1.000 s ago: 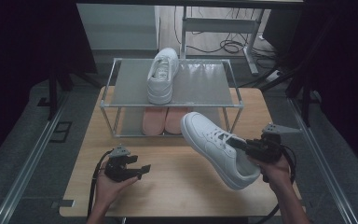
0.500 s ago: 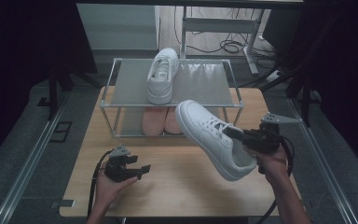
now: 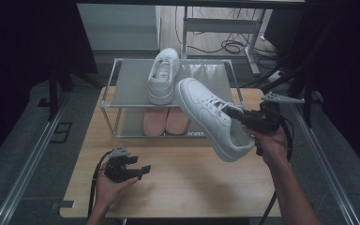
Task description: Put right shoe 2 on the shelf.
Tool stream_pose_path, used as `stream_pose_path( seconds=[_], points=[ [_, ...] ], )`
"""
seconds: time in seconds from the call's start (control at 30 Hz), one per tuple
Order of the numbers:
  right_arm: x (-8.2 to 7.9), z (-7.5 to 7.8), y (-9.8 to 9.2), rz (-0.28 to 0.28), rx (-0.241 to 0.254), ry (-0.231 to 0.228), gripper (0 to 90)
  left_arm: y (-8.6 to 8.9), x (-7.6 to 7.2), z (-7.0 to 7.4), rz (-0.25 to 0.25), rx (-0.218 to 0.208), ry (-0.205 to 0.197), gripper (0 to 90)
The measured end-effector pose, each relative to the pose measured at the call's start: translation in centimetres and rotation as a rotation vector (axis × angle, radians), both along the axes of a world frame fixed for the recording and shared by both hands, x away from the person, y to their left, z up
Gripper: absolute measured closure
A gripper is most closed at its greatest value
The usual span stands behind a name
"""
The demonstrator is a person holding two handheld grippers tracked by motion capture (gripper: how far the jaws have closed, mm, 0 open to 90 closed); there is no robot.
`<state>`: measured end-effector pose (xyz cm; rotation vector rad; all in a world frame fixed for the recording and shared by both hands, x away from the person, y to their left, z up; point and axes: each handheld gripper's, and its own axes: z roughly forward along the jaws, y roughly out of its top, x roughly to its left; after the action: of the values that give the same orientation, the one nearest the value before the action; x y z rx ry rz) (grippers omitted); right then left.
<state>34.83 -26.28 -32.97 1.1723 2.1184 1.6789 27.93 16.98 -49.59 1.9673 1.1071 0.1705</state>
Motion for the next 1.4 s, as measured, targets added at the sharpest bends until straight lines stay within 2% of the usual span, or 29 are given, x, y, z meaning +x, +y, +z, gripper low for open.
stream_pose_path(
  seconds=[0.37,0.77,1.4],
  points=[
    [2.0,1.0,0.4,-0.062,0.036,0.015,83.7,0.0,0.0,0.0,0.001,-0.001,0.0,28.5],
    [4.2,2.3,1.0,-0.138,0.042,0.029,83.3,0.0,0.1,-0.1,-0.001,0.0,-0.001,28.5],
    [8.0,3.8,2.6,-0.28,-0.006,0.063,82.9,0.0,0.1,-0.1,0.0,-0.001,0.0,28.5]
  ],
)
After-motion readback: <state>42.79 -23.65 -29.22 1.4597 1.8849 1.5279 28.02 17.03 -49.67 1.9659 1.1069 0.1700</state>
